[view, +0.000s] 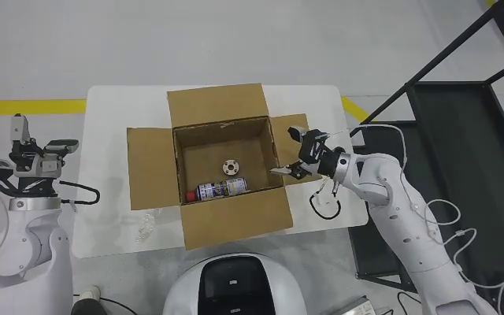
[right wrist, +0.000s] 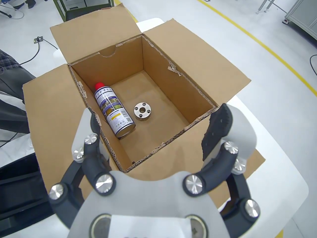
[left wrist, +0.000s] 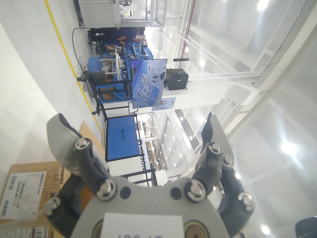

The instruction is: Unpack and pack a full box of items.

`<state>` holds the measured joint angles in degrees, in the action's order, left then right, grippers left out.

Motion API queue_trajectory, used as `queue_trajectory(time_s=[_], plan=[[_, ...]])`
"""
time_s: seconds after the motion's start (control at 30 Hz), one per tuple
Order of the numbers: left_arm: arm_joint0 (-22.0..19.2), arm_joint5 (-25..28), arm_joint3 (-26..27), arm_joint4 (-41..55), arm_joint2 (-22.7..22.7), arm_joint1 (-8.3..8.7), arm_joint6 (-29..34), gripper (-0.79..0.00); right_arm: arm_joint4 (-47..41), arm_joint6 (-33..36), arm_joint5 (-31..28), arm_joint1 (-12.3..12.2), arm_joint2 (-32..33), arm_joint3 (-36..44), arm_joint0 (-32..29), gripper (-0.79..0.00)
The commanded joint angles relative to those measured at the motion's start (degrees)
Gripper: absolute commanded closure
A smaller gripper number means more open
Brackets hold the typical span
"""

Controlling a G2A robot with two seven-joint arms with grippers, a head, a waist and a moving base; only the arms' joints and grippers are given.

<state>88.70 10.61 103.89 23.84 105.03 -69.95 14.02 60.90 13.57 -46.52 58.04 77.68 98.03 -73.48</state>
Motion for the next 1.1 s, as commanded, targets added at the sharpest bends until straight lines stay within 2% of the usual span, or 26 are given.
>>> queue_trajectory(time_s=[0.0, 0.2, 0.47, 0.6, 0.83, 1.07], plan=[[0.0, 0.0, 0.0, 0.0, 0.0, 0.0, 0.0, -0.785, 0.0, 0.0, 0.0, 0.0, 0.0, 0.0, 0.0, -0.785], [0.0, 0.0, 0.0, 0.0, 0.0, 0.0, 0.0, -0.785, 0.4, -0.2, 0.9, -0.1, 0.5, -1.0, 0.0, -0.785], [0.0, 0.0, 0.0, 0.0, 0.0, 0.0, 0.0, -0.785, -2.7, -3.2, 5.0, -1.3, 11.7, -8.7, -3.8, -0.785], [0.0, 0.0, 0.0, 0.0, 0.0, 0.0, 0.0, -0.785, -3.6, -1.5, 6.6, -1.8, 15.4, -13.5, -5.4, -0.785], [0.0, 0.0, 0.0, 0.0, 0.0, 0.0, 0.0, -0.785, -2.9, 6.3, 7.9, -2.2, 14.8, -20.7, -2.9, -0.785], [0.0, 0.0, 0.0, 0.0, 0.0, 0.0, 0.0, -0.785, -1.5, 7.3, 10.5, -1.6, 10.6, -30.3, 3.4, -0.785]])
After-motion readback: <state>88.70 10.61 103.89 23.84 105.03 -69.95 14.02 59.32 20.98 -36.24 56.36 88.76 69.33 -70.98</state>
